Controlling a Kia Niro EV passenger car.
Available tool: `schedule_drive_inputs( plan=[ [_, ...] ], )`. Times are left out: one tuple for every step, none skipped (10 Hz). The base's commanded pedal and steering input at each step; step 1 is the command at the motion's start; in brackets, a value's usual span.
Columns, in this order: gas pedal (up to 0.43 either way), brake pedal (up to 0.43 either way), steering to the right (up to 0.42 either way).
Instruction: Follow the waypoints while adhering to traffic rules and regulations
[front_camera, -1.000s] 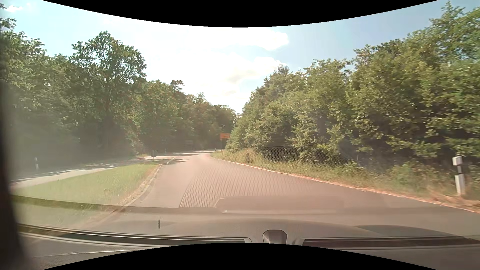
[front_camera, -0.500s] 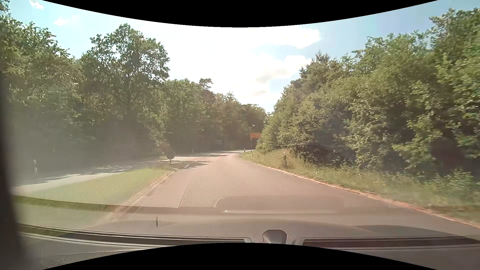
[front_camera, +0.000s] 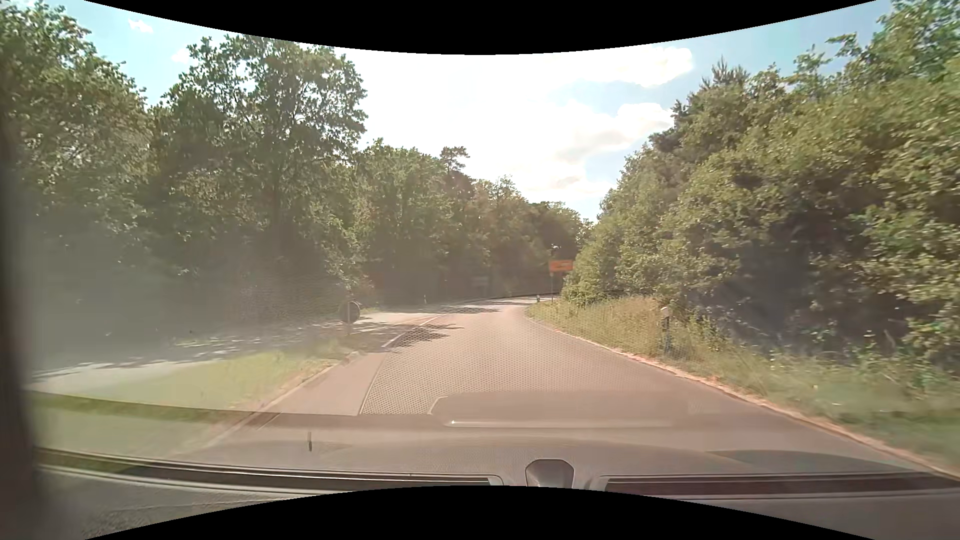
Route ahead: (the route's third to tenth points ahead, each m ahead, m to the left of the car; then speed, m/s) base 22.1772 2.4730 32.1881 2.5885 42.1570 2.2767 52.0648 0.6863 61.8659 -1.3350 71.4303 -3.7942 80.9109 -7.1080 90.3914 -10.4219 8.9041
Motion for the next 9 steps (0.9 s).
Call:
schedule_drive_inputs(
  plan=[
    [0.339, 0.006, -0.064],
    [0.339, 0.000, -0.050],
    [0.339, 0.006, -0.043],
    [0.339, 0.006, -0.039],
    [0.339, 0.006, -0.034],
    [0.339, 0.006, -0.032],
    [0.339, 0.006, -0.027],
    [0.331, 0.006, -0.019],
    [0.319, 0.006, -0.012]
  ],
)
